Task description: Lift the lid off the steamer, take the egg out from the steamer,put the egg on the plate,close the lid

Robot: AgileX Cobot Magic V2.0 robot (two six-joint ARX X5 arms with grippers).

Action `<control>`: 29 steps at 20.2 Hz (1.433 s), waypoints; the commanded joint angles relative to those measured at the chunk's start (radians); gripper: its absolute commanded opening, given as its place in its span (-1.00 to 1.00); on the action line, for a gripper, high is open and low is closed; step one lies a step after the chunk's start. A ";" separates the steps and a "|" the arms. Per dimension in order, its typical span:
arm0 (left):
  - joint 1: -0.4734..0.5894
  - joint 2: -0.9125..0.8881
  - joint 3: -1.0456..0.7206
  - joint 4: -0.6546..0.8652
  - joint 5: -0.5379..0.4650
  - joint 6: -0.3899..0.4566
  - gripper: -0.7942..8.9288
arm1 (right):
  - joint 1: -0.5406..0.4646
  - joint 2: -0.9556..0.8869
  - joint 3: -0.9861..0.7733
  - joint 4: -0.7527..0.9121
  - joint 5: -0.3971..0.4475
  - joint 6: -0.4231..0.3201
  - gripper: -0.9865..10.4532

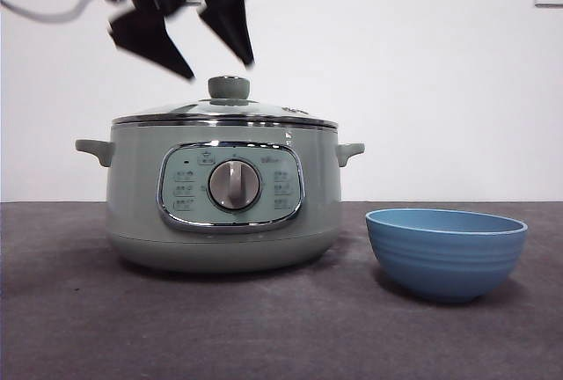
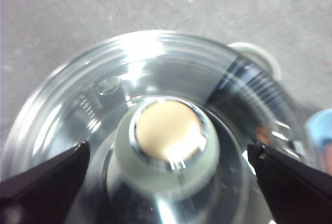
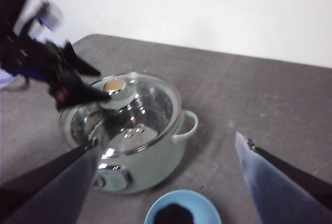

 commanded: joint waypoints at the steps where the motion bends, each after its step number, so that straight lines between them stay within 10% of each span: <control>1: 0.001 -0.069 0.043 -0.069 0.001 0.001 0.26 | 0.002 -0.002 0.003 -0.016 -0.039 0.010 -0.06; 10: -0.002 -0.294 0.136 -0.480 0.089 -0.004 0.23 | 0.002 0.027 0.003 -0.196 -0.164 0.010 -0.06; 16: -0.002 -0.421 0.135 -0.706 0.112 -0.003 -0.25 | 0.002 0.052 0.003 -0.333 -0.282 0.006 -0.07; 19: -0.002 -0.462 0.136 -0.765 0.111 -0.001 -0.78 | 0.002 0.060 0.003 -0.378 -0.324 0.006 -0.35; 22: -0.002 -0.489 0.136 -0.783 0.112 0.001 -0.85 | 0.002 0.064 0.003 -0.394 -0.321 0.006 -0.87; 29: -0.002 -0.504 0.136 -0.782 0.109 0.000 -0.85 | 0.002 0.064 0.003 -0.393 -0.316 0.006 -0.83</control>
